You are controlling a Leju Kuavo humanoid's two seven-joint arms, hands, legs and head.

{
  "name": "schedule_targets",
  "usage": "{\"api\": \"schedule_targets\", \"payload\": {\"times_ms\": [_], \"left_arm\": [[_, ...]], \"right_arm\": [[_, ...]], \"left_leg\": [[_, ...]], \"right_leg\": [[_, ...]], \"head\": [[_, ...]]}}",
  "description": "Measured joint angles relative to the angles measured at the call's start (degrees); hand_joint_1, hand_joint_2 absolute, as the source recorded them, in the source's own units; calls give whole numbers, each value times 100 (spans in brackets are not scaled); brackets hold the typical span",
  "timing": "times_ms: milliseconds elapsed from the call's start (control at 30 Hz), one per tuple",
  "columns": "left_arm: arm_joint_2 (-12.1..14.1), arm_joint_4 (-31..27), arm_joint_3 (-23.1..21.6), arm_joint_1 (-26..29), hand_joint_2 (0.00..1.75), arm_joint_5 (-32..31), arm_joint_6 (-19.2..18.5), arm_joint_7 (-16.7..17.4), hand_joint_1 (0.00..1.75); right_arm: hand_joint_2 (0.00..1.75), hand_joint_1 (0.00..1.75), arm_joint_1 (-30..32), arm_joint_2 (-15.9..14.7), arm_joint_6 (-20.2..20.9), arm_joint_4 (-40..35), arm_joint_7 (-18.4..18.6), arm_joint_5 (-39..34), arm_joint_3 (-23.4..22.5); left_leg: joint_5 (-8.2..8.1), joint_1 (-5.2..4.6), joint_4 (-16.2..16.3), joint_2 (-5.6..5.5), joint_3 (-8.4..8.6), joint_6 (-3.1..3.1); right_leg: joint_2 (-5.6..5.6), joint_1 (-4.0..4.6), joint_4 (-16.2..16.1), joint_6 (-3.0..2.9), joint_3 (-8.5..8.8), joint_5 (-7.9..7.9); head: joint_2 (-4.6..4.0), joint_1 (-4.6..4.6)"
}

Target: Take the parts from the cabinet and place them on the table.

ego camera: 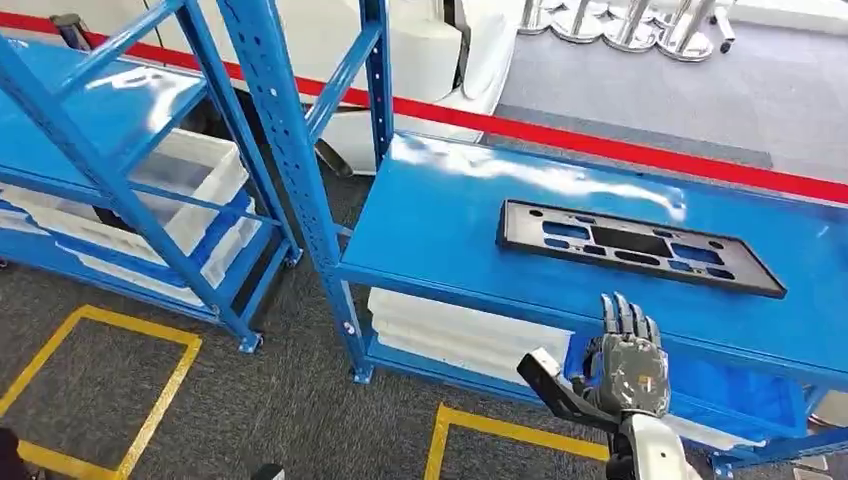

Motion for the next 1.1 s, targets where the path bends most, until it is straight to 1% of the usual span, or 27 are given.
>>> {"api": "schedule_targets", "payload": {"times_ms": [67, 100, 133, 200, 233, 267, 300, 333, 367, 400, 433, 467, 500, 533, 567, 633, 700, 767, 800, 833, 867, 900, 933, 967, 1000, 1033, 1100], "left_arm": [[0, 0, 0, 15, 0, 15, 2, -4, 0], [0, 0, 0, 5, 0, 17, 2, 0, 0], [9, 0, 0, -8, 0, 24, 0, 4, 0], [57, 0, 0, -6, 0, 24, 0, 11, 0], [85, 0, 0, 14, 0, 24, 0, 11, 0], [92, 0, -2, 36, 0, 24, 0, 0, 0], [103, 0, -2, 54, 0, 24, 0, 2, 0], [109, 0, -2, 57, 0, 24, 0, 2, 0], [118, 0, -2, 57, 0, 24, 0, 2, 0], [118, 9, -4, 80, 0, 24, 0, 9, 0], [120, 13, -7, 76, 0, 24, 0, 24, 0], [120, 13, -9, 78, 0, 24, 0, 24, 0], [120, 13, -9, 80, 0, 28, 0, 7, 0], [120, 15, -9, 81, 0, 31, 0, -6, 0], [120, 15, -11, 75, 0, 35, 0, -9, 0], [105, 15, -9, 71, 0, 52, 2, -13, 0], [46, 13, -9, 66, 0, 72, 2, -31, 0], [11, 15, -11, 78, 0, 87, 4, -41, 0], [4, 15, -9, 94, 0, 90, 4, -43, 0], [0, 15, -11, 95, 0, 92, 2, -44, 0], [0, 15, -11, 89, 0, 92, 0, -50, 0], [0, 15, -11, 91, 0, 94, -2, -59, 0], [0, 20, -11, 69, 0, 94, -9, -61, 0], [0, 17, -11, 75, 0, 100, -9, -63, 0], [0, 17, -9, 67, 0, 103, -11, -79, 0], [0, 20, -11, 82, 0, 105, -11, -83, 0], [0, 20, -11, 71, 0, 109, -9, -92, 0]], "right_arm": [[175, 0, -1, -11, 16, -68, 2, 7, -15], [175, 0, -21, -15, 15, -94, 2, 11, -22], [175, 0, -41, -20, 15, -118, 4, 13, -28], [175, 0, -40, -20, 18, -138, 4, 13, -28], [175, 0, -33, -20, 24, -140, 4, 13, -28], [175, 0, -22, -20, 24, -148, 4, 13, -28], [175, 0, -12, -18, 24, -164, 4, 13, -26], [175, 0, -9, -18, 24, -175, 4, 11, -26], [175, 0, -9, -18, 24, -184, 4, 13, -26], [175, 0, -11, -22, 26, -184, 4, 13, -26], [175, 0, -5, -22, 42, -183, 6, 9, -26], [175, 0, -18, -28, 46, -208, 13, 13, -33], [175, 0, -9, -40, 48, -230, 20, 15, -37], [175, 0, -9, -41, 48, -264, 28, 24, -44], [175, 0, -15, -75, 50, -304, 39, 24, -59], [175, 0, -34, -118, 53, -343, 88, 24, -96], [175, 0, -9, -160, 103, -393, 116, 22, -122], [175, 0, 31, -197, 127, -433, 122, 16, -155], [175, 0, 34, -214, 153, -457, 129, 7, -175], [175, 0, 33, -234, 179, -476, 138, 2, -192], [175, 0, 32, -251, 210, -503, 138, -6, -199], [175, 0, 34, -265, 238, -522, 140, -28, -201], [175, 0, 50, -262, 267, -525, 146, -66, -201], [175, 0, 57, -265, 315, -527, 151, -102, -199], [175, 0, 80, -265, 334, -555, 164, -135, -206], [175, 0, 68, -267, 335, -568, 162, -164, -210], [175, 0, 61, -262, 337, -566, 155, -227, -208]], "left_leg": [[-10, -2, 73, 22, 56, -61], [2, -6, 331, 37, -40, -79], [-79, 2, 772, 40, -309, -99], [-432, 23, 1516, 42, -885, -148], [-578, 31, 1694, 44, -1101, -168], [-562, 40, 1647, 45, -1194, -191], [-421, 47, 1393, 46, -1190, -194], [-126, 50, 982, 48, -1110, -199], [319, 55, 505, 54, -1007, -203], [841, 62, 120, 74, -962, -188], [612, 38, 152, 107, -1045, -140], [596, 12, 183, 103, -1007, -83], [612, 12, 171, 86, -978, -18], [565, 11, 149, 93, -926, 22], [544, 43, 122, 85, -758, 63], [494, 49, 99, 67, -642, 124], [412, 50, 67, 38, -550, 133], [291, 53, 52, 10, -403, 126], [218, 54, 51, 4, -300, 118], [146, 54, 49, -7, -198, 105], [81, 53, 48, -16, -92, 81], [15, 54, 31, -22, -80, 57], [-60, 27, 87, -42, 38, 23], [-133, 10, 55, -66, 30, -28], [-184, 9, 13, -68, 42, -68], [-126, -3, 109, -62, 134, -102], [-208, 9, 202, -19, 160, -147]], "right_leg": [[6, -62, -128, -17, 273, 9], [4, -62, -158, -34, 362, -21], [1, -62, -173, -56, 420, -63], [2, -62, -173, -60, 521, -177], [8, -63, -173, -58, 592, -241], [23, -66, -173, -51, 677, -303], [34, -73, -173, -38, 781, -379], [37, -84, -173, -14, 895, -461], [33, -93, -173, 22, 1001, -553], [31, -93, -177, 57, 989, -629], [55, -81, -107, 94, 1115, -707], [43, -79, -140, 145, 1073, -772], [46, -91, -120, 188, 1207, -750], [53, -91, 1, 206, 1154, -701], [55, -97, 162, 223, 1112, -701], [45, -110, 846, 265, 690, -717], [45, -123, 1584, 311, 55, -1045], [44, -127, 1745, 339, -348, -1416], [43, -128, 1559, 323, -421, -1375], [43, -127, 1250, 308, -410, -1157], [42, -126, 840, 280, -369, -719], [41, -122, 451, 232, -339, -162], [39, -106, 247, 211, -411, 0], [40, -99, 332, 200, -375, -176], [55, -102, 284, 174, -281, 51], [59, -117, 216, 131, -237, 189], [40, -133, 170, 71, -112, 206]], "head": [[0, -11], [0, -11], [0, -17], [0, -20], [0, -15], [0, -22], [0, -22], [0, -20], [0, -19], [0, -17], [0, -13], [0, -2], [0, -6], [0, -9], [0, -11], [0, 11], [0, 11], [0, 11], [0, 11], [0, 13], [0, 13], [0, 13], [0, 15], [0, 35], [2, 26], [0, 20], [0, 20]]}}
